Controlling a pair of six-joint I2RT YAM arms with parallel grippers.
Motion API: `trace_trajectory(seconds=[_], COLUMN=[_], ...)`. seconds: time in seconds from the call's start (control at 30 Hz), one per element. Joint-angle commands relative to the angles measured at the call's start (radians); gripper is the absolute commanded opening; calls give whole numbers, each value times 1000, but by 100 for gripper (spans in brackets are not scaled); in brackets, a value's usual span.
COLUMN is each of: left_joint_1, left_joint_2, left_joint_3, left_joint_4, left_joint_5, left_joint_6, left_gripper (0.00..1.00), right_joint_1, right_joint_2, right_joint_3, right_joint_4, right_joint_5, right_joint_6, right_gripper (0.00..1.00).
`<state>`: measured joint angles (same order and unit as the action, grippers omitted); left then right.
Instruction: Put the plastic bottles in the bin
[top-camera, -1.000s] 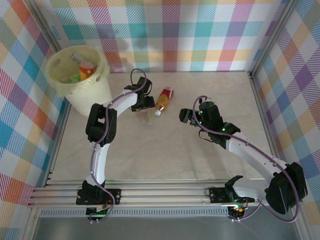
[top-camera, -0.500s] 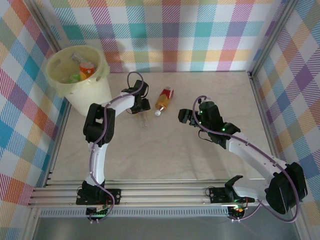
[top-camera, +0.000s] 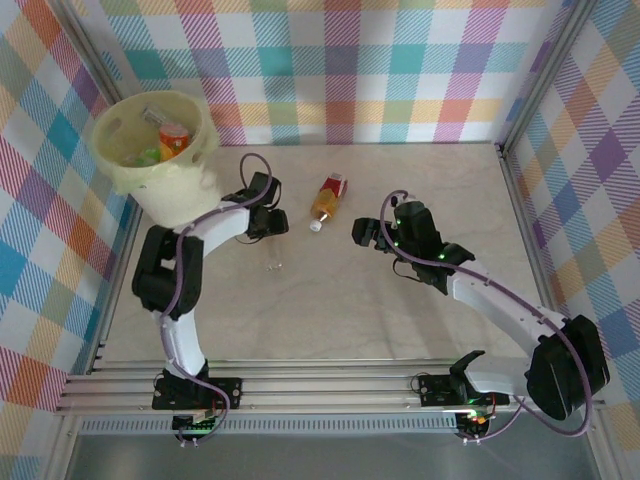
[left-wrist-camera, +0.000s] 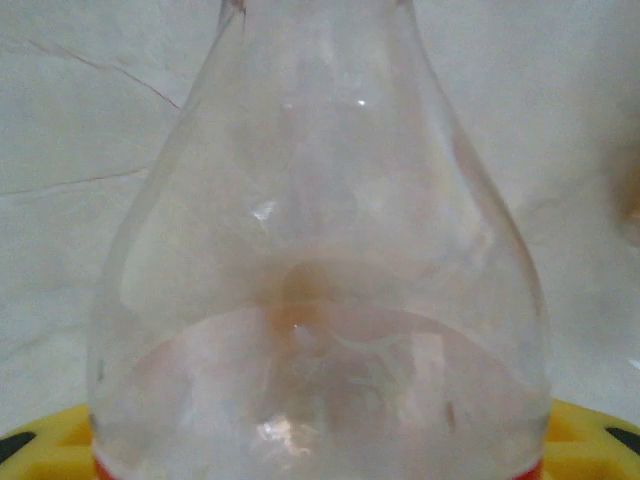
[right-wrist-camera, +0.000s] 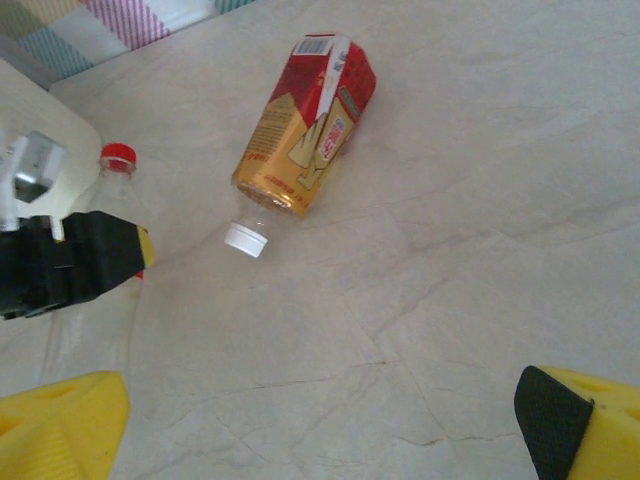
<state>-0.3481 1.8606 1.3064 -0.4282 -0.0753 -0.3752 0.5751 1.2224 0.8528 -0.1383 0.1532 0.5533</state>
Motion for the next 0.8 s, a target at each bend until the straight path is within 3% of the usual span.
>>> trace_trajectory(seconds=[0.0,0.33,0.77], left_joint_1=[11,38,164], left_joint_2=[-163,-456,-675], left_joint_3=[-38,-3,146], left_joint_4=[68,2,82], left_joint_5=[-14,-89,-206], left_joint_6=[78,213,382], left_gripper=[36,35,35], right_joint_1=[-6,-4,-3], right_joint_2=[5,15,82], right_joint_3=[29,31,76], right_joint_4=[89,191,192], right_joint_5=[-89,-222,-239], right_joint_6=[-46,-73,-49], right_gripper=[100,100,100])
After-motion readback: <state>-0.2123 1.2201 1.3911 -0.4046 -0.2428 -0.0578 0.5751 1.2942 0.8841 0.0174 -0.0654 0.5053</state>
